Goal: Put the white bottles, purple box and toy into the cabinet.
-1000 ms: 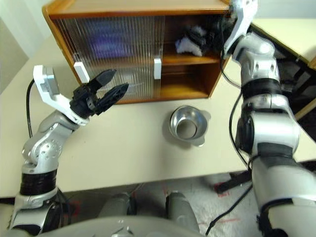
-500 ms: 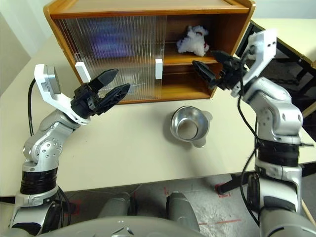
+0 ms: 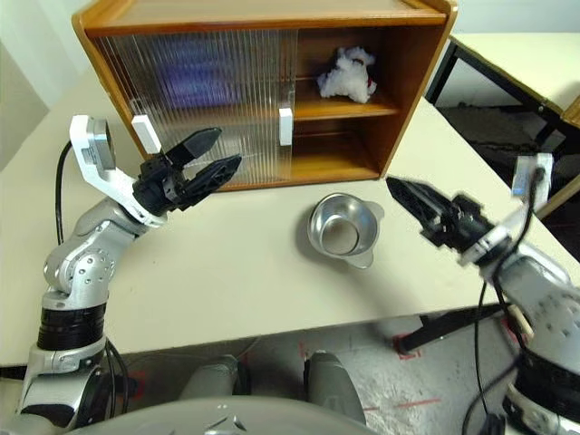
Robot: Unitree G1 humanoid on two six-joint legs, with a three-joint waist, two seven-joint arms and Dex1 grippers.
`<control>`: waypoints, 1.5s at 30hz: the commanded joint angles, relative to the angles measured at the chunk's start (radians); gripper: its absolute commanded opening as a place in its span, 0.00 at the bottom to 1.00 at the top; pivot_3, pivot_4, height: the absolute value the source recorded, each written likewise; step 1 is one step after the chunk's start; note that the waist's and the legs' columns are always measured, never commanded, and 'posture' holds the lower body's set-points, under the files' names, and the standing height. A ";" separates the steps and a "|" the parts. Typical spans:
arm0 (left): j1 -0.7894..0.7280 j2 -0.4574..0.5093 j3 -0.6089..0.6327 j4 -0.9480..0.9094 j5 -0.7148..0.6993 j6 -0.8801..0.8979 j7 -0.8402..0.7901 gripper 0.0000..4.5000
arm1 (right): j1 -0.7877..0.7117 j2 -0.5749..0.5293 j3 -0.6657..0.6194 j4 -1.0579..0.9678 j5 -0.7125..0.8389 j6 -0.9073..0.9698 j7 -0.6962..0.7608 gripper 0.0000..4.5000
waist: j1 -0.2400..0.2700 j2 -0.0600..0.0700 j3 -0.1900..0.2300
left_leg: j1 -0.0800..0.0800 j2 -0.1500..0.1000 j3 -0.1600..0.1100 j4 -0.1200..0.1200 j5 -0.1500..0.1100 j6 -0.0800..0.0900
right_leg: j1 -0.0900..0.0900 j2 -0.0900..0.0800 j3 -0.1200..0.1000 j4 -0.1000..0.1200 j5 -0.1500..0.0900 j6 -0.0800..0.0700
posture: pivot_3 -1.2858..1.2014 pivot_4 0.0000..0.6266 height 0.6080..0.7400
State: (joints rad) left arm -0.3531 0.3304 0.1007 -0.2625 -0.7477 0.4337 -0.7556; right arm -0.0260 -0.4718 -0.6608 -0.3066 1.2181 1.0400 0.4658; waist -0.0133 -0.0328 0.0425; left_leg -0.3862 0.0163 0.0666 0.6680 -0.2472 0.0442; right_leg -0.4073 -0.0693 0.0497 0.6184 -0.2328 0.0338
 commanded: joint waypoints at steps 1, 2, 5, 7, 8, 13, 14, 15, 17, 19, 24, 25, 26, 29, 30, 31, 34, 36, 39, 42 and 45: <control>-0.006 0.005 -0.002 -0.004 -0.012 0.013 -0.003 1.00 | 0.079 0.012 -0.038 0.048 0.240 0.074 -0.132 0.99 | -0.001 0.000 0.000 | 0.000 0.000 0.000 0.000 0.000 0.000 | 0.000 0.000 0.000 0.000 0.000 0.000 | 0.52 0.00 1.00; -0.007 0.005 -0.002 -0.003 -0.012 0.014 -0.004 1.00 | 0.099 0.012 -0.036 0.061 0.285 0.073 -0.163 0.99 | -0.002 0.000 0.000 | 0.000 0.000 0.000 0.000 0.000 0.000 | 0.000 0.000 0.000 0.000 0.000 0.000 | 0.52 0.00 1.00; -0.008 0.005 -0.001 -0.006 -0.013 0.018 -0.002 1.00 | 0.160 0.014 -0.013 0.074 0.413 0.053 -0.249 0.99 | -0.008 0.000 0.000 | 0.000 0.000 0.001 0.000 0.000 0.000 | 0.000 0.000 0.002 0.000 -0.001 -0.001 | 0.52 0.01 1.00; -0.007 0.006 0.000 -0.009 -0.014 0.021 -0.001 1.00 | 0.198 0.013 0.005 0.077 0.461 0.040 -0.281 0.99 | -0.010 0.000 0.000 | 0.000 0.000 0.001 0.000 0.000 0.000 | 0.000 0.000 0.002 0.000 -0.001 -0.001 | 0.52 0.01 1.00; -0.007 0.007 0.001 -0.012 -0.015 0.023 0.000 1.00 | 0.214 0.010 0.013 0.082 0.480 0.037 -0.292 0.99 | -0.011 0.000 0.000 | 0.000 0.000 0.001 0.000 0.000 0.000 | 0.001 0.000 0.002 0.000 -0.001 -0.002 | 0.52 0.01 1.00; -0.006 0.011 0.004 -0.018 -0.017 0.030 0.003 1.00 | 0.272 0.004 0.079 0.117 0.608 0.018 -0.381 0.99 | -0.023 0.000 0.000 | -0.001 0.000 0.001 0.000 0.000 0.000 | 0.001 0.000 0.003 -0.001 -0.002 -0.003 | 0.52 0.02 1.00; -0.006 0.012 0.004 -0.019 -0.018 0.031 0.004 1.00 | 0.280 0.003 0.092 0.117 0.622 0.013 -0.395 0.99 | -0.024 0.000 0.000 | -0.001 0.000 0.001 0.000 0.000 0.000 | 0.001 0.000 0.003 -0.001 -0.002 -0.003 | 0.52 0.02 1.00; -0.006 0.012 0.005 -0.020 -0.018 0.032 0.005 1.00 | 0.288 0.002 0.105 0.118 0.635 0.005 -0.405 0.99 | -0.023 0.000 0.000 | -0.001 0.000 0.002 -0.001 0.000 0.000 | 0.001 0.000 0.004 -0.001 -0.003 -0.004 | 0.52 0.02 1.00; -0.005 0.014 0.007 -0.024 -0.018 0.035 0.006 1.00 | 0.301 0.002 0.136 0.126 0.662 -0.005 -0.425 0.99 | -0.023 0.000 0.000 | -0.001 0.000 0.002 -0.001 0.000 0.000 | 0.001 0.000 0.004 -0.001 -0.008 -0.013 | 0.52 0.02 1.00; -0.004 0.016 0.008 -0.026 -0.018 0.037 0.007 1.00 | 0.306 0.004 0.169 0.142 0.686 -0.014 -0.443 0.99 | -0.022 -0.001 0.000 | -0.001 0.000 0.002 -0.001 0.000 0.000 | 0.002 0.000 0.004 -0.001 -0.008 -0.013 | 0.52 0.02 1.00; -0.004 0.020 0.012 -0.033 -0.019 0.043 0.012 1.00 | 0.299 0.005 0.205 0.189 0.661 -0.029 -0.424 0.99 | -0.021 -0.001 0.001 | -0.001 0.000 0.002 -0.001 0.000 0.000 | 0.002 0.000 0.005 -0.001 -0.008 -0.013 | 0.52 0.02 1.00; -0.004 0.021 0.013 -0.034 -0.020 0.044 0.013 1.00 | 0.296 0.006 0.210 0.205 0.656 -0.028 -0.419 0.99 | -0.021 -0.001 0.001 | -0.001 0.000 0.002 -0.001 0.000 0.000 | 0.002 0.000 0.005 -0.001 -0.008 -0.013 | 0.53 0.02 1.00; -0.004 0.021 0.014 -0.035 -0.021 0.045 0.015 1.00 | 0.294 0.007 0.213 0.213 0.653 -0.028 -0.415 0.99 | -0.021 -0.001 0.001 | -0.001 0.000 0.002 -0.001 0.000 0.000 | 0.002 0.000 0.005 -0.001 -0.008 -0.013 | 0.53 0.02 1.00; -0.004 0.025 0.016 -0.039 -0.022 0.048 0.015 1.00 | 0.289 -0.001 0.223 0.266 0.606 -0.015 -0.360 0.99 | -0.021 -0.001 0.001 | -0.001 0.000 0.002 -0.001 0.000 0.000 | 0.002 0.000 0.005 -0.001 -0.008 -0.013 | 0.53 0.02 1.00; -0.005 0.026 0.017 -0.040 -0.022 0.049 0.016 1.00 | 0.286 -0.003 0.226 0.283 0.590 -0.012 -0.342 0.99 | -0.021 -0.001 0.001 | -0.001 0.000 0.002 -0.001 0.000 0.000 | 0.002 0.000 0.005 -0.001 -0.008 -0.013 | 0.53 0.02 1.00; -0.006 0.027 0.017 -0.040 -0.023 0.050 0.016 1.00 | 0.282 -0.004 0.228 0.293 0.578 -0.010 -0.329 0.99 | -0.021 -0.001 0.001 | -0.001 0.000 0.002 -0.001 0.000 0.000 | 0.002 0.000 0.005 -0.001 -0.008 -0.013 | 0.53 0.02 1.00; -0.004 0.034 0.021 -0.045 -0.025 0.053 0.018 1.00 | 0.267 -0.004 0.239 0.332 0.539 0.007 -0.284 0.99 | -0.020 -0.001 0.001 | -0.001 0.000 0.002 -0.001 0.000 0.000 | 0.002 0.000 0.005 -0.001 -0.008 -0.013 | 0.53 0.02 1.00; -0.001 0.037 0.022 -0.049 -0.025 0.054 0.018 1.00 | 0.259 -0.003 0.243 0.347 0.522 0.019 -0.258 0.99 | -0.020 -0.001 0.001 | -0.001 0.000 0.002 -0.001 0.000 0.000 | 0.002 0.000 0.005 -0.001 -0.008 -0.012 | 0.53 0.02 1.00; 0.006 0.041 0.023 -0.056 -0.026 0.055 0.021 1.00 | 0.255 -0.007 0.243 0.364 0.504 0.040 -0.220 0.99 | -0.020 -0.001 0.001 | -0.001 0.000 0.002 -0.001 0.000 -0.001 | 0.002 0.000 0.005 -0.001 -0.008 -0.012 | 0.54 0.01 1.00; 0.011 0.042 0.021 -0.058 -0.025 0.052 0.021 1.00 | 0.247 -0.011 0.243 0.374 0.483 0.054 -0.191 0.99 | -0.020 -0.001 0.001 | -0.001 0.000 0.002 -0.001 0.000 -0.001 | 0.002 0.000 0.005 -0.001 -0.008 -0.012 | 0.54 0.01 1.00; 0.018 0.040 0.020 -0.061 -0.023 0.048 0.022 1.00 | 0.233 -0.015 0.243 0.391 0.465 0.070 -0.160 0.99 | -0.019 -0.001 0.001 | -0.001 0.000 0.002 -0.001 0.000 -0.001 | 0.002 0.000 0.005 -0.001 -0.008 -0.011 | 0.54 0.01 1.00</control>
State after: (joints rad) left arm -0.3427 0.3656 0.1195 -0.3042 -0.7634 0.4788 -0.7359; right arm 0.2121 -0.4769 -0.4295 0.0661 1.7044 1.0901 0.2852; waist -0.0324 -0.0343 0.0431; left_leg -0.3872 0.0162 0.0689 0.6669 -0.2476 0.0436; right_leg -0.4055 -0.0689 0.0545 0.6174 -0.2406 0.0224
